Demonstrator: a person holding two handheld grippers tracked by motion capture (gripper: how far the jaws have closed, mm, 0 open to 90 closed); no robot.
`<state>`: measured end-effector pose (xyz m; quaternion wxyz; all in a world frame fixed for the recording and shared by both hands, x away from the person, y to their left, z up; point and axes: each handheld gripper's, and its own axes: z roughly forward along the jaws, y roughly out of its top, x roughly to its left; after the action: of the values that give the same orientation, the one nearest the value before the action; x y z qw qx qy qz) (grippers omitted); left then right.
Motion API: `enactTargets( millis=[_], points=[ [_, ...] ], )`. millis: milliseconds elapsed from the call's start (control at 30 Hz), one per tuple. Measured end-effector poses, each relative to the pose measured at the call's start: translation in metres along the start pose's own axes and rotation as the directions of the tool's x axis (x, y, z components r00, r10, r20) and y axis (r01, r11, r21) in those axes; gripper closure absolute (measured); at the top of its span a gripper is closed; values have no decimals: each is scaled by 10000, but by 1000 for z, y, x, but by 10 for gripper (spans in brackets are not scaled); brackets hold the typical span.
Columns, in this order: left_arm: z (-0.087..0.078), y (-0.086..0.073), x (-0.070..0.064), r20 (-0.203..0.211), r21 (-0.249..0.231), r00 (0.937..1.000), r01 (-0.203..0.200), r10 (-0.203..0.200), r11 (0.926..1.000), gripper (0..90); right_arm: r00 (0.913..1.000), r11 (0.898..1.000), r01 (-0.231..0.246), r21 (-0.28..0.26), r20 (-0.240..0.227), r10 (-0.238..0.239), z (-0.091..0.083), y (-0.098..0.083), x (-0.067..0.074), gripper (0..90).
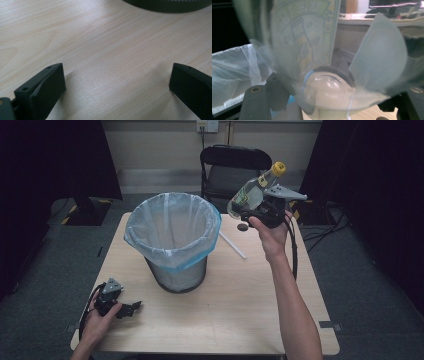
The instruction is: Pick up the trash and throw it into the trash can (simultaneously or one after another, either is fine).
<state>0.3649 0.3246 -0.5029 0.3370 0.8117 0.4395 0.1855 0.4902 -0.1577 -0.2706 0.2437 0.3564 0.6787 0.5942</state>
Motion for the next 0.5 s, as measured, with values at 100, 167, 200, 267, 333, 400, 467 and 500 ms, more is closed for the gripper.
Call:
enactTargets(
  millis=[100,167,200,267,333,400,467,500],
  points=[
    [0,0,0,2,0,10000,3,-3,10000,0,10000,10000,-52,-79,-80,51,-1,6,2,281],
    [0,0,0,1,-3,10000,2,-2,10000,0,9999,9999,-18,-99,-123,16,0,9,2,281],
    [0,0,0,0,-2,10000,4,-4,10000,0,9998,9999,0,-125,-202,-2,0,12,2,281],
    [0,0,0,0,-3,10000,4,-4,10000,0,9996,9997,-73,-253,-292,66,-1,16,2,281],
    [0,0,0,0,0,10000,0,0,10000,0,9991,9994,-159,-319,-396,146,0,20,2,281],
    [0,0,0,3,-4,10000,1,-1,10000,0,9988,9993,-110,-361,-477,93,1,23,4,281],
    [0,0,0,4,-1,10000,3,-3,10000,0,9983,9991,-121,-399,-573,98,3,26,6,281],
    [0,0,0,2,-1,10000,1,-1,10000,0,9980,9991,-110,-404,-627,84,4,27,7,281]
  ],
)
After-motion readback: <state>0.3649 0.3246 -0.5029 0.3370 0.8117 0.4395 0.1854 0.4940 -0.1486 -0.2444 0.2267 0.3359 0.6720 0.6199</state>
